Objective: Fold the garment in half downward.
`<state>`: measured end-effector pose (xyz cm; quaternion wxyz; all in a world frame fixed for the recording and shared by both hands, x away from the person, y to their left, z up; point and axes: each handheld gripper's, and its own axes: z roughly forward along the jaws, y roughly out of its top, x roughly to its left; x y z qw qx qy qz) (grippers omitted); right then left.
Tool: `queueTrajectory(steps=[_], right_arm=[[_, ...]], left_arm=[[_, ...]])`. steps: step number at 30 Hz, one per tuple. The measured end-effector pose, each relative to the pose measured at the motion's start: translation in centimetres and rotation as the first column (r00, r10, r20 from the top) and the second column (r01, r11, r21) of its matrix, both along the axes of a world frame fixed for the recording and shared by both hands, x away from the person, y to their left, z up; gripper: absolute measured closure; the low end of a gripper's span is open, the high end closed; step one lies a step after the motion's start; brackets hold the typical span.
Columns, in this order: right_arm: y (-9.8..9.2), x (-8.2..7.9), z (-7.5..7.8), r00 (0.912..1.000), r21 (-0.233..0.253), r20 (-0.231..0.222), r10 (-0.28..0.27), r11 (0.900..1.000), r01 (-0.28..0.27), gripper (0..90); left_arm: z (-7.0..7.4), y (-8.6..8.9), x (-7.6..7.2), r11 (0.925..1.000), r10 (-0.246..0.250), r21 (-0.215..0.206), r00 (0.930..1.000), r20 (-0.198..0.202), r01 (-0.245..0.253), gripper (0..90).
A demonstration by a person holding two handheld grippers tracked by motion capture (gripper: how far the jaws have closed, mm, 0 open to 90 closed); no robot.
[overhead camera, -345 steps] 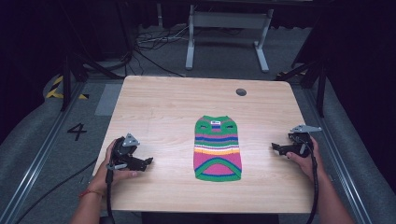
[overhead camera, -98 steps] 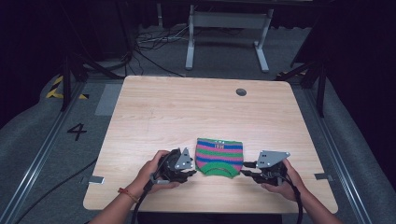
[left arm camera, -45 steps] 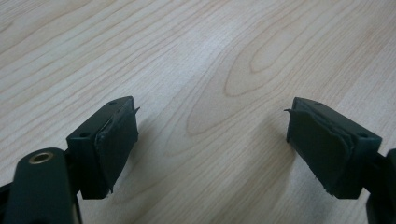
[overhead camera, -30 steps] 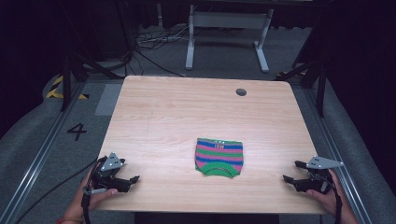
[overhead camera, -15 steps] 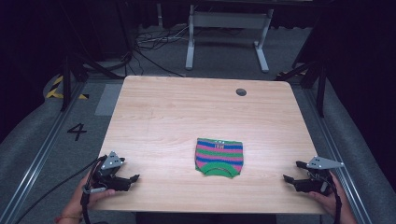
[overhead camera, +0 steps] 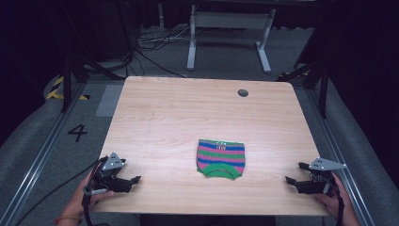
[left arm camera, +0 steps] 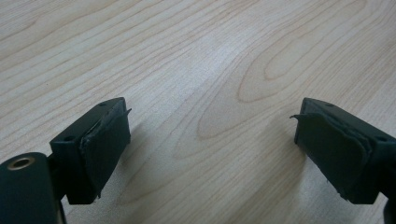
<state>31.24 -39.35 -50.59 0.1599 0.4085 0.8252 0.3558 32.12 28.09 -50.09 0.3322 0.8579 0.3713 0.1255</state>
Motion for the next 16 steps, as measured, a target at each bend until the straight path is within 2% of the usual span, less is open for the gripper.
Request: queueTrajectory(steps=[16], right_arm=[[0.01, 0.01, 0.0, 1.0, -0.001, -0.001, -0.002, 1.0, 0.002, 14.5]], left_arm=[[-0.02, -0.1, 0.06, 1.0, 0.008, 0.005, 1.0, -0.001, -0.008, 8.7]])
